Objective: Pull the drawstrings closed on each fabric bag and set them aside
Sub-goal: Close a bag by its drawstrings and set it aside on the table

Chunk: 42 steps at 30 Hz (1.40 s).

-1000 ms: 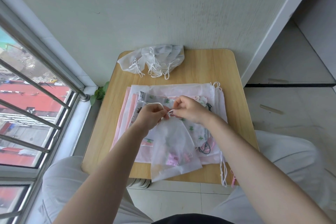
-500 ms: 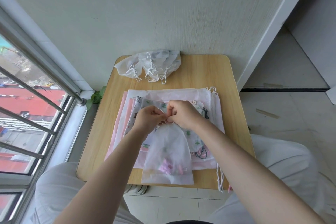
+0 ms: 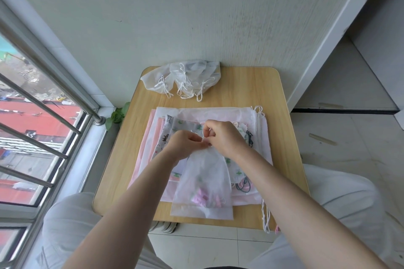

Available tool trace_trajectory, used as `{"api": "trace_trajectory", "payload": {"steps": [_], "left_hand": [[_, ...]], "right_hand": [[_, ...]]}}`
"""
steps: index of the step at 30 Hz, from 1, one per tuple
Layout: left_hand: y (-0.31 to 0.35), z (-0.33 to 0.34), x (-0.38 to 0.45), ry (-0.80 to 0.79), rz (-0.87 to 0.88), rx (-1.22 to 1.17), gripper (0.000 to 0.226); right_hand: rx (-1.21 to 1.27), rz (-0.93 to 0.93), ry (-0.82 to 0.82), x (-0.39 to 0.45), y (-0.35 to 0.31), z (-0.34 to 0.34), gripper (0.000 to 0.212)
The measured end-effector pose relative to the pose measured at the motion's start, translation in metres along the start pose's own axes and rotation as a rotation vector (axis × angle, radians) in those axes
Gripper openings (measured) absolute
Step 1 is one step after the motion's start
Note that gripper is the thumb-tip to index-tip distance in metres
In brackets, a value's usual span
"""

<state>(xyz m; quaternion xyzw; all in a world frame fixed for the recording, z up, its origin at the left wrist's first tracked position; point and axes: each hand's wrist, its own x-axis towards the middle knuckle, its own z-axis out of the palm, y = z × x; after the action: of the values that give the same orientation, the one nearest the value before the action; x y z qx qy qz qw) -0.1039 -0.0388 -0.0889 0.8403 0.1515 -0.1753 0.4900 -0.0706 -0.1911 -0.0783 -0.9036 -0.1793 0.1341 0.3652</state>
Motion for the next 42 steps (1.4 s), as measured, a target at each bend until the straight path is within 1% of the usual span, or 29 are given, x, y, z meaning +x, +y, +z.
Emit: {"api": "trace_trajectory", "payload": {"steps": [8, 11, 14, 19, 23, 26, 29, 33, 36, 39, 42], "left_hand": [[0.003, 0.001, -0.002, 0.094, 0.018, 0.041, 0.032], [0.004, -0.001, -0.005, 0.129, 0.006, 0.055, 0.029], [0.005, -0.001, -0.007, 0.132, -0.004, 0.063, 0.031], [0.007, 0.000, -0.008, 0.114, -0.051, -0.049, 0.035], [0.010, -0.002, -0.010, 0.085, -0.089, -0.169, 0.023], [0.010, -0.002, -0.013, 0.066, -0.089, -0.205, 0.023], [0.008, -0.002, -0.011, 0.068, -0.065, -0.143, 0.026], [0.007, -0.002, -0.009, 0.103, -0.006, 0.064, 0.033], [0.007, -0.002, -0.007, 0.116, -0.002, 0.120, 0.033], [0.007, -0.002, -0.004, 0.127, 0.000, 0.156, 0.039], [0.007, -0.001, -0.004, 0.138, 0.039, 0.235, 0.047]], "right_hand": [[-0.054, -0.036, 0.021, 0.000, 0.004, 0.002, 0.008], [-0.084, -0.064, 0.009, 0.000, 0.002, 0.005, 0.008], [-0.155, -0.105, 0.004, 0.000, 0.000, 0.008, 0.009], [-0.161, -0.113, 0.048, -0.002, -0.001, 0.009, 0.011], [-0.136, -0.118, 0.102, -0.004, 0.000, 0.008, 0.008], [-0.134, -0.130, 0.110, -0.005, -0.001, 0.007, 0.006], [-0.128, -0.135, 0.110, -0.004, -0.001, 0.008, 0.006], [-0.114, -0.131, 0.098, -0.004, 0.001, 0.010, 0.005], [-0.137, -0.131, 0.081, -0.002, 0.003, 0.012, 0.008], [-0.290, -0.177, 0.043, 0.000, 0.005, 0.016, 0.017], [-0.462, -0.187, -0.034, 0.000, 0.003, 0.017, 0.024]]}}
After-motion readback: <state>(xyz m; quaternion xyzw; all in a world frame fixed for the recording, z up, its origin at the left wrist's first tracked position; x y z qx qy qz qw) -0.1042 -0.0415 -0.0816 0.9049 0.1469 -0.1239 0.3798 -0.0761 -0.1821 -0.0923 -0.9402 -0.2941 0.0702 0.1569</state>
